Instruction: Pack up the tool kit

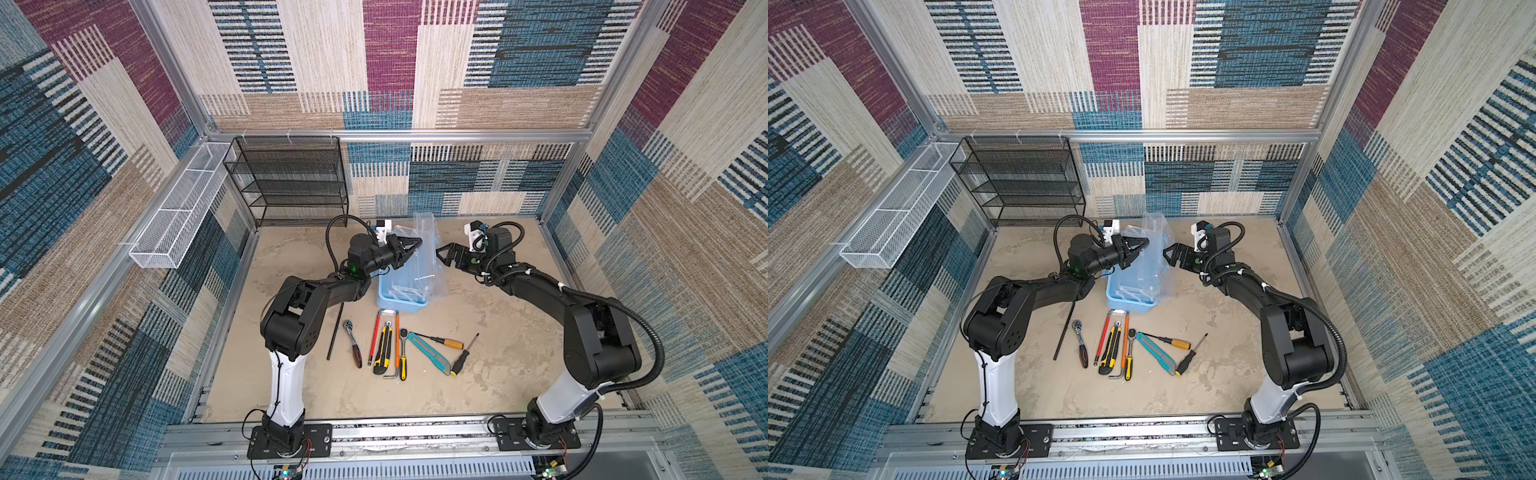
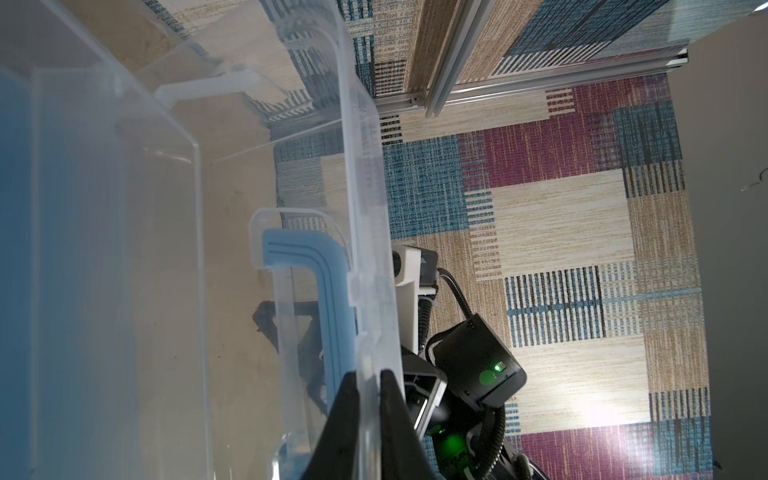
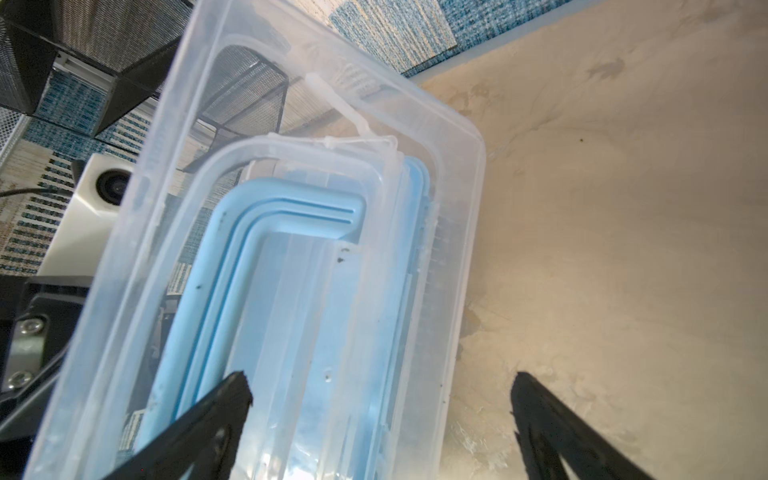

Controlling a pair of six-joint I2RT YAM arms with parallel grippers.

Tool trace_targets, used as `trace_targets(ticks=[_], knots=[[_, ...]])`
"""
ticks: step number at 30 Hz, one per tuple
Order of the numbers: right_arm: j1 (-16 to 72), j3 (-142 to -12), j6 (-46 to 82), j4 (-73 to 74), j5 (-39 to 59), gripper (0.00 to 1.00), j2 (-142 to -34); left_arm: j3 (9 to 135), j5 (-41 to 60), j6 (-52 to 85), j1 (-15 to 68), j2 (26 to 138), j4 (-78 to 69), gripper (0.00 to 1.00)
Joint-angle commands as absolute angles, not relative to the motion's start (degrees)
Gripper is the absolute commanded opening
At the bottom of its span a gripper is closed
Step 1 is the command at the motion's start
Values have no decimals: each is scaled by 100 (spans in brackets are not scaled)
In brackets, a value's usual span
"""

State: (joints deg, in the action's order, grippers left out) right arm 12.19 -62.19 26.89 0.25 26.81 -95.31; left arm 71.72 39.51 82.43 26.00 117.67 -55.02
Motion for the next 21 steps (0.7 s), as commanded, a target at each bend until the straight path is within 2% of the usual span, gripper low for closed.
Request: trace_targets(ticks=[1,13,21], knots=[[1154,-6179,2483,-161,2516,100,-9372,7274,4130,7816,2551,11643,-5405,11],[1029,-5977,2156,-459,1913,100,-9099,8002,4476,6596,2406,11341,-2729,11],[977,-5549,1943,-474,1263,100,-8797,8911,4327,5791,2393,11463,-959,11]])
